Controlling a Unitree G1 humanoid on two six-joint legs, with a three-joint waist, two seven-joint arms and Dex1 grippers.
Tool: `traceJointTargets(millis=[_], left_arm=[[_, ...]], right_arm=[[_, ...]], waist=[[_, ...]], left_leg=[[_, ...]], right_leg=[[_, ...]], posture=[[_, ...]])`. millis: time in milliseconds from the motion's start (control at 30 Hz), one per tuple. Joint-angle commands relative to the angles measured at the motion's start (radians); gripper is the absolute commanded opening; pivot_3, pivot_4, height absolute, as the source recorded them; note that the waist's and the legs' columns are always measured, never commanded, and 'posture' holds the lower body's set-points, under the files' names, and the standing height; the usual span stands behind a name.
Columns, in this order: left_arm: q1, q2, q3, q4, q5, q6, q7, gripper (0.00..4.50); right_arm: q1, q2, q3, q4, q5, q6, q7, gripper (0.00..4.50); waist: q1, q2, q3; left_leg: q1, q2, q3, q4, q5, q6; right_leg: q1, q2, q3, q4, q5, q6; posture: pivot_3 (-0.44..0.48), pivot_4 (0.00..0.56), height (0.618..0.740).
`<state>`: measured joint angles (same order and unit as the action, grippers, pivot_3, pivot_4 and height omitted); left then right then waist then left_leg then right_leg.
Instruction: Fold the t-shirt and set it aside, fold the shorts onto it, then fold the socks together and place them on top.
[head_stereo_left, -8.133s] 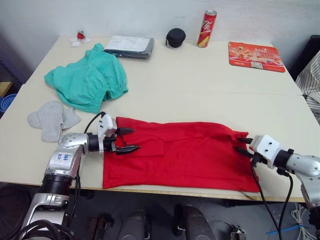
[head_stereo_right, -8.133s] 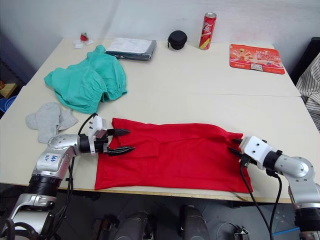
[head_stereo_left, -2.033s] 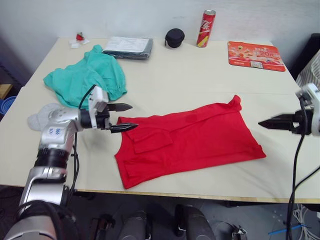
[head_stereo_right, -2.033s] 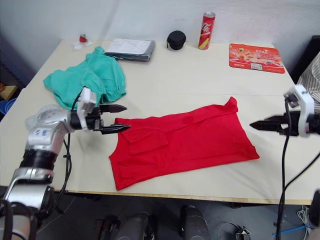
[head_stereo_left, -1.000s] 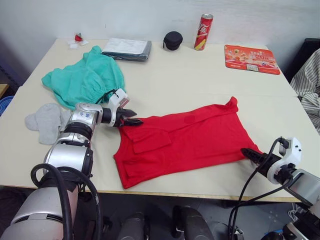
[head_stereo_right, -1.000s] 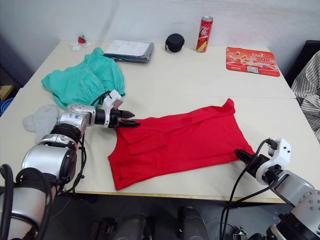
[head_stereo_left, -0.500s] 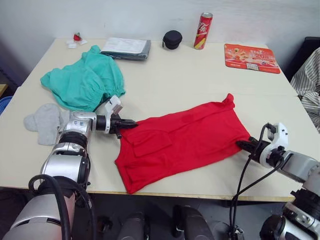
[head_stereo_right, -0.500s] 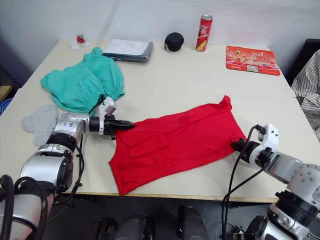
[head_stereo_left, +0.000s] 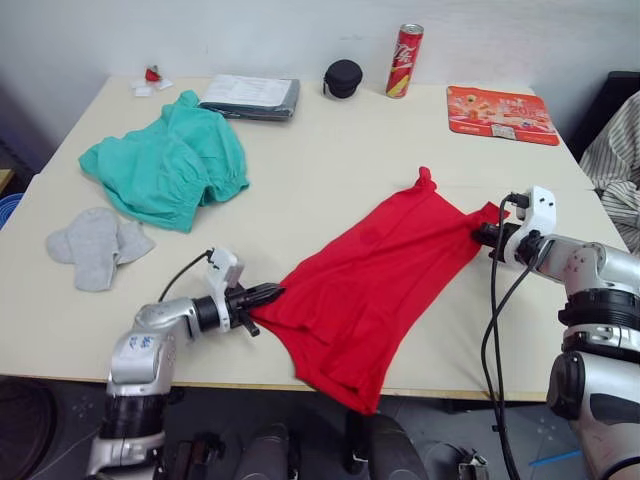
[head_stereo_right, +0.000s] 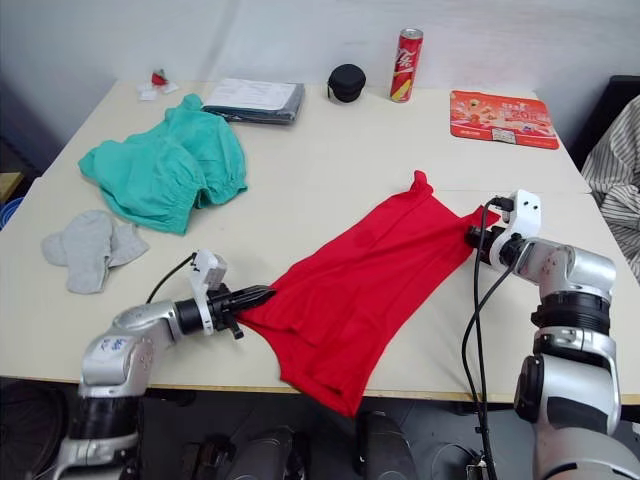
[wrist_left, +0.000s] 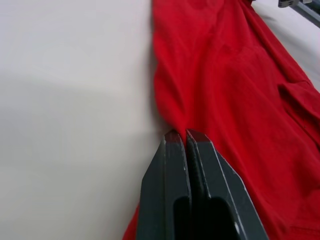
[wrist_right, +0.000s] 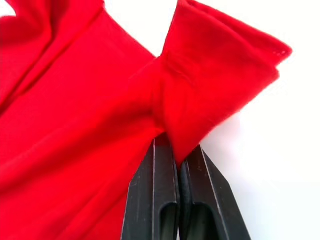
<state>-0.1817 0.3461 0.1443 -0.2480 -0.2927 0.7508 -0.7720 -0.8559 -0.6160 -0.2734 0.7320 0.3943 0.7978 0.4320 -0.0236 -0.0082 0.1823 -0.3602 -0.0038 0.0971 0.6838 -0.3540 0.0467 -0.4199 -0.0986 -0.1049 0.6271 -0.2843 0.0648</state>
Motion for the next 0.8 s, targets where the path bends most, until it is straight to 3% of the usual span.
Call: traceJointTargets(millis=[33,100,200,400,500,600,667,733,800], left_arm=[[0.052,0.003,0.011,-0.114,-0.018,-0.024,0.064,0.06],[0.085,0.016,0.042,-0.13,-0.041,-0.036,0.069,0.0],[0.08,0.109,0.095,-0.111,-0.108,-0.031,-0.013,0.64],[-0.065,0.378,0.08,0.099,-0.176,-0.022,-0.251,2.54],[-0.175,0.425,0.012,0.194,-0.193,-0.015,-0.339,3.5],[-0.382,0.332,-0.106,0.359,-0.163,-0.05,-0.386,4.48],[-0.48,0.27,-0.182,0.454,-0.12,-0.088,-0.406,4.48],[-0.576,0.21,-0.27,0.579,-0.07,-0.147,-0.464,4.48],[-0.678,0.127,-0.316,0.751,-0.003,-0.256,-0.445,4.48]], right_arm=[[-0.023,-0.009,0.006,0.032,-0.029,-0.076,0.034,0.0],[0.006,-0.012,0.026,-0.035,-0.017,-0.047,0.088,0.42],[0.118,-0.056,0.072,-0.253,0.007,0.037,0.18,1.29],[0.397,-0.203,-0.004,-0.637,0.12,0.251,0.283,3.41],[0.515,-0.262,-0.084,-0.758,0.197,0.343,0.321,4.46],[0.653,-0.255,-0.202,-0.951,0.338,0.499,0.342,4.5],[0.713,-0.207,-0.263,-1.055,0.413,0.568,0.319,4.5],[0.765,-0.112,-0.301,-1.175,0.492,0.621,0.269,4.5],[0.8,-0.002,-0.32,-1.261,0.529,0.642,0.19,4.5]], waist=[[0.002,0.0,0.0],[0.001,0.0,0.0],[0.0,0.0,0.0],[0.022,0.005,0.001],[0.032,0.006,0.001],[0.041,0.009,0.001],[0.049,0.007,0.001],[0.05,0.006,0.0],[0.047,0.006,0.001]], left_leg=[[0.0,0.0,0.0,0.0,0.0,0.0],[0.0,0.0,-0.001,0.0,0.0,0.0],[0.0,0.001,-0.002,-0.001,0.0,0.0],[-0.001,0.001,-0.004,0.0,0.0,-0.001],[-0.001,0.0,-0.005,0.0,-0.001,-0.001],[0.0,0.0,-0.005,-0.001,-0.002,0.0],[0.0,0.0,-0.006,0.0,-0.001,0.0],[0.0,0.0,-0.006,0.0,-0.001,0.0],[0.0,0.0,-0.005,0.0,-0.001,0.0]], right_leg=[[0.0,0.0,0.0,0.0,0.0,0.0],[0.0,0.0,-0.001,0.0,0.0,0.0],[0.0,0.0,-0.002,-0.001,0.0,0.0],[0.001,0.0,-0.003,-0.002,-0.001,-0.001],[0.002,-0.002,-0.005,-0.006,-0.001,-0.001],[0.004,-0.002,-0.005,-0.005,0.0,0.0],[0.005,-0.002,-0.006,-0.005,0.0,0.0],[0.005,0.0,-0.006,-0.005,0.0,0.0],[0.005,0.002,-0.007,-0.006,0.0,0.0]], posture=[[0.0,0.15,0.74],[0.0,0.15,0.74],[0.0,0.15,0.74],[0.0,0.15,0.74],[0.0,0.15,0.74],[0.0,0.15,0.74],[0.0,0.15,0.74],[0.0,0.15,0.74],[0.0,0.15,0.74]])
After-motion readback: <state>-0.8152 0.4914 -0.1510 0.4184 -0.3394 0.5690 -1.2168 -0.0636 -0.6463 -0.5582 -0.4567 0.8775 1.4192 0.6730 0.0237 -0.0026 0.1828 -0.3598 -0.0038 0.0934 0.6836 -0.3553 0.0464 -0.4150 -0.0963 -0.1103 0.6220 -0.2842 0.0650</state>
